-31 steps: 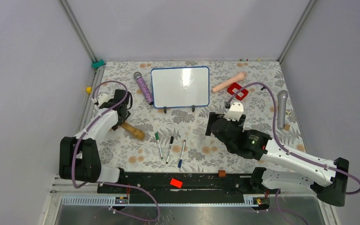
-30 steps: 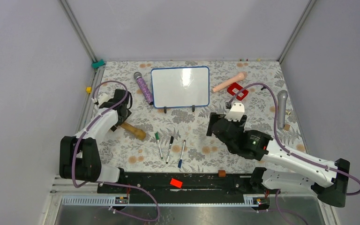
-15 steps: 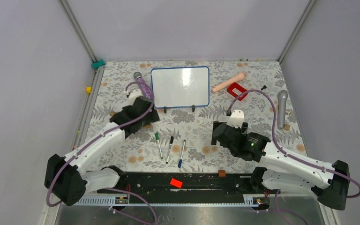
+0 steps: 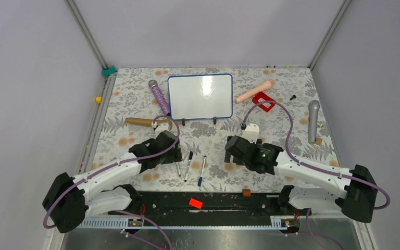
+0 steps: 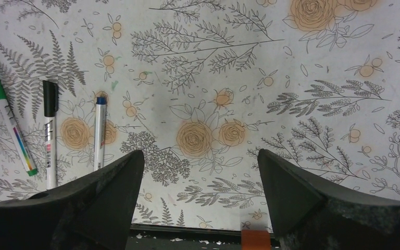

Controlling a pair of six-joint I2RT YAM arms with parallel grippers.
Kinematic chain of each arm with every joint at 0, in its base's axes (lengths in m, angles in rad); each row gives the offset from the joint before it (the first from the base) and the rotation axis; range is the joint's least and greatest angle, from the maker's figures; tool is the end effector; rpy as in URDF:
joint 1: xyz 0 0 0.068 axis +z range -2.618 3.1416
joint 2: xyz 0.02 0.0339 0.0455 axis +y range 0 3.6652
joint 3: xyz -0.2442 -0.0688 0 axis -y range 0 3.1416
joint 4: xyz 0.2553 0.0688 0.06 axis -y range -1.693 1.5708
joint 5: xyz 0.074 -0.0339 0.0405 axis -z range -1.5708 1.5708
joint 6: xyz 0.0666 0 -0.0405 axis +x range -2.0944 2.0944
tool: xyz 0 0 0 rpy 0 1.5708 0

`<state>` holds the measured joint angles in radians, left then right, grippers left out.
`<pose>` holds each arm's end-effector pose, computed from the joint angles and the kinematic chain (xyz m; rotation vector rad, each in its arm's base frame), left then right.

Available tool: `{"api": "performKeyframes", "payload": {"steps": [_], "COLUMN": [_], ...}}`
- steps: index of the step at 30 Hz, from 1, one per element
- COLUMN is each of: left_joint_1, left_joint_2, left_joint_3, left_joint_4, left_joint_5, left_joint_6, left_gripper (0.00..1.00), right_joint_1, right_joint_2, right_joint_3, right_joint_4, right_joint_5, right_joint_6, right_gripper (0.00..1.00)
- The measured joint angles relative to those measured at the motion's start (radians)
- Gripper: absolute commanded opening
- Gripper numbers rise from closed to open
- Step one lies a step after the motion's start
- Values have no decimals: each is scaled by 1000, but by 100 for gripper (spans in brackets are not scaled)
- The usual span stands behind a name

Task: Write a sentence on the whiteboard
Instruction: Open the whiteboard marker at the center of the board.

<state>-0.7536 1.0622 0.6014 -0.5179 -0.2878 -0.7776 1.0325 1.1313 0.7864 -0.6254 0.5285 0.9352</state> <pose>0.1831 -0.1459 0.1526 -0.1410 2.5072 -0.2682 0.1575 0.1983 0.1961 0.0831 2.3773 0.2559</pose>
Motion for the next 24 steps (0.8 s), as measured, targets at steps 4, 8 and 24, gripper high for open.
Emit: {"api": "performKeyframes", "payload": {"steps": [4,8,24], "left_joint_1": [-9,-9,-14], "left_joint_2": [46,153,127], "left_joint_3": [-13,-14,-52], "left_joint_4": [21,50,150], "left_joint_5": [-17,-42,12], "left_joint_6": [-51,-94,-193], "left_gripper": [60,50,0], "right_joint_1": [1,1,2], "right_joint_2": [-5,-49,-219], "right_joint_3": [0,-3,-185], "right_joint_4": [26,56,372], "right_joint_5": [0,2,-215], "right_joint_6": [5,5,-127], "right_gripper": [88,89,84]}}
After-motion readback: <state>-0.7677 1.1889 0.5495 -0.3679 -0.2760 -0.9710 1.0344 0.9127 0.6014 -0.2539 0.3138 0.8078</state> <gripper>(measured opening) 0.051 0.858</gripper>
